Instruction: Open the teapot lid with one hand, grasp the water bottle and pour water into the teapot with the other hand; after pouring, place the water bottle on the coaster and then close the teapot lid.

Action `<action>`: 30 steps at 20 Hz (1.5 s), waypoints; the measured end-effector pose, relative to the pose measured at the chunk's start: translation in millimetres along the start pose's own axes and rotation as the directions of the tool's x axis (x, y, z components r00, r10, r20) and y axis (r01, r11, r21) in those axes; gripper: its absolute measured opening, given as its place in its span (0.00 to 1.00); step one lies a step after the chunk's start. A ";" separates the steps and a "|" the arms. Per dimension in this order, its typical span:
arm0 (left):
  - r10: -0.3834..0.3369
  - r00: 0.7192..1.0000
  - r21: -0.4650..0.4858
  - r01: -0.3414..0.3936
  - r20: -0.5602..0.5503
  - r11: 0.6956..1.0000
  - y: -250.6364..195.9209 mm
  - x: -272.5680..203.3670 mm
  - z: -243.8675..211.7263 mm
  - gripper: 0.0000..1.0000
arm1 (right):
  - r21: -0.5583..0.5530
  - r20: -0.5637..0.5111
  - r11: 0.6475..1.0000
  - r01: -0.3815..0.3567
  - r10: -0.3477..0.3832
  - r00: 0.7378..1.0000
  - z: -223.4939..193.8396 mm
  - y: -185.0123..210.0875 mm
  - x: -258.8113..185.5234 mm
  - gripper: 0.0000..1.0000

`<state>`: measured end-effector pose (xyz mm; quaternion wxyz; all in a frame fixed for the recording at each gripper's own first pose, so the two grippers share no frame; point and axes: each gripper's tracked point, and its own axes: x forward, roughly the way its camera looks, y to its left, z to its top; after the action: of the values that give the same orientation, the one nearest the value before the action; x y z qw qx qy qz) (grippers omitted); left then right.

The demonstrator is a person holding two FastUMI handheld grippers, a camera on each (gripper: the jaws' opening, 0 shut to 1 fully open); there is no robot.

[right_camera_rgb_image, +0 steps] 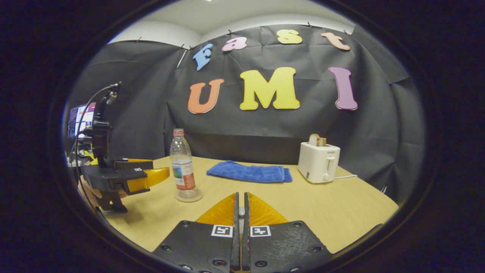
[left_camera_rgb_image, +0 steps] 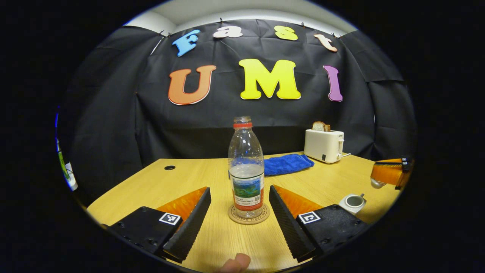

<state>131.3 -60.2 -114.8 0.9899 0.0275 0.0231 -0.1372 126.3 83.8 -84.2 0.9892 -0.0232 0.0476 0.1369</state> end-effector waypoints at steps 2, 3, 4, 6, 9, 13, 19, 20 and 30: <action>0.039 0.999 0.023 -0.040 0.016 0.999 10.8 -29.8 10.1 0.97 | 0.040 -0.037 0.998 -0.047 0.049 0.998 -10.9 7.4 7.1 0.05; 0.059 0.998 0.035 -0.060 0.027 0.998 15.4 -43.6 16.2 0.96 | 0.053 -0.051 0.997 -0.056 0.058 0.997 -15.1 7.6 8.3 0.05; 0.076 0.996 0.042 -0.078 0.040 0.996 20.0 -56.7 21.4 0.97 | 0.063 -0.051 0.996 -0.057 0.060 0.997 -13.9 7.5 9.3 0.02; 0.102 0.994 0.038 -0.103 0.041 0.994 28.2 -79.1 28.0 0.96 | 0.079 -0.048 0.995 -0.059 0.063 0.997 -10.6 7.7 14.4 0.02; 0.104 0.994 -0.020 -0.104 0.027 0.994 29.5 -98.5 36.1 0.96 | 0.074 -0.056 0.995 -0.060 0.065 0.996 -10.3 11.0 21.6 0.02; 0.058 0.997 -0.043 -0.056 0.044 0.998 21.1 -107.1 44.6 0.96 | 0.087 -0.080 0.995 -0.048 0.055 0.995 -19.2 11.6 30.0 0.03; 0.054 0.998 -0.043 -0.053 0.016 0.998 19.3 -103.5 37.6 0.96 | 0.091 -0.092 0.994 -0.055 0.064 0.994 -25.5 12.7 32.1 0.06; 0.056 0.998 -0.046 -0.056 0.009 0.997 20.5 -102.6 35.4 0.96 | 0.093 -0.094 0.994 -0.055 0.064 0.994 -24.9 12.1 31.4 0.06; 0.083 0.996 -0.060 -0.083 -0.017 0.995 21.6 -111.0 36.2 0.97 | 0.056 -0.009 0.997 -0.045 0.046 0.999 12.4 10.2 -7.3 0.30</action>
<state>31.8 -11.6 -71.8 0.9949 -0.0008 0.0333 -0.0950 117.5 92.4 -71.5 0.9858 0.0050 0.0568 0.1579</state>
